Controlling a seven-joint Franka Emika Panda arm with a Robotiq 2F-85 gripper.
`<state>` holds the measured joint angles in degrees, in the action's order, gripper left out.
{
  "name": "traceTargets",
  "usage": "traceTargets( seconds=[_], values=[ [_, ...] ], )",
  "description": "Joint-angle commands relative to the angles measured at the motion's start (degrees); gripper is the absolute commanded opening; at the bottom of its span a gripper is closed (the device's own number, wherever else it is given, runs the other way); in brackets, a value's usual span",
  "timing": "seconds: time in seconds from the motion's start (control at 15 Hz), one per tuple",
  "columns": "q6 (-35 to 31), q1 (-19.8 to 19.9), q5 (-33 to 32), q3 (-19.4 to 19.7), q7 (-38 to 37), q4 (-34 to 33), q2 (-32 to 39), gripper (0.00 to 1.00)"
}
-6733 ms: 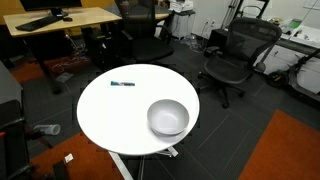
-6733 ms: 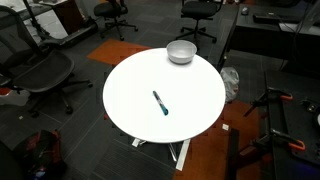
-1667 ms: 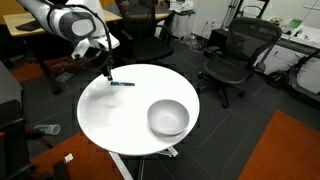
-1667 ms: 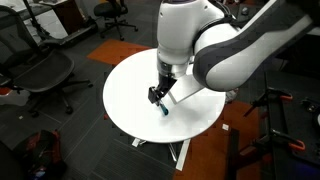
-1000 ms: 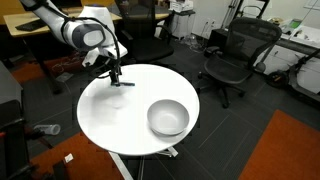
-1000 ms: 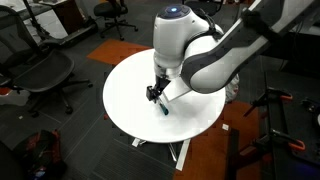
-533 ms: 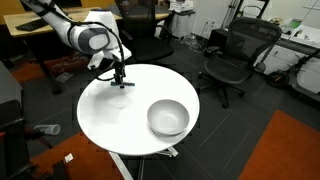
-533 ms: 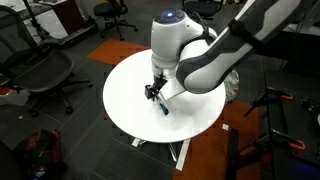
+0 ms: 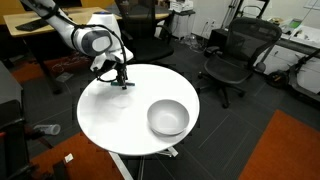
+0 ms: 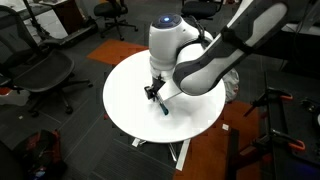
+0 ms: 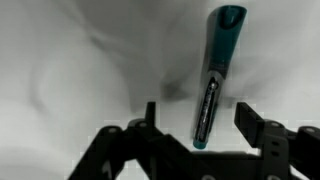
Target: Put the marker in the bowl
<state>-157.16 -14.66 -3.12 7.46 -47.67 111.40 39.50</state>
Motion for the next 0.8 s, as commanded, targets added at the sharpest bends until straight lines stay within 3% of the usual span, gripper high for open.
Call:
traceTargets(
  seconds=[0.0,0.47,0.73],
  values=[
    [-0.16,-1.40,1.16,1.27,-0.83,-1.53,1.16,0.49],
    [-0.03,-1.39,1.35,1.20,-0.71,-2.22,1.81,0.01],
    [-0.16,-1.07,1.48,1.10,-0.29,-0.85,-0.12,0.05]
  ],
)
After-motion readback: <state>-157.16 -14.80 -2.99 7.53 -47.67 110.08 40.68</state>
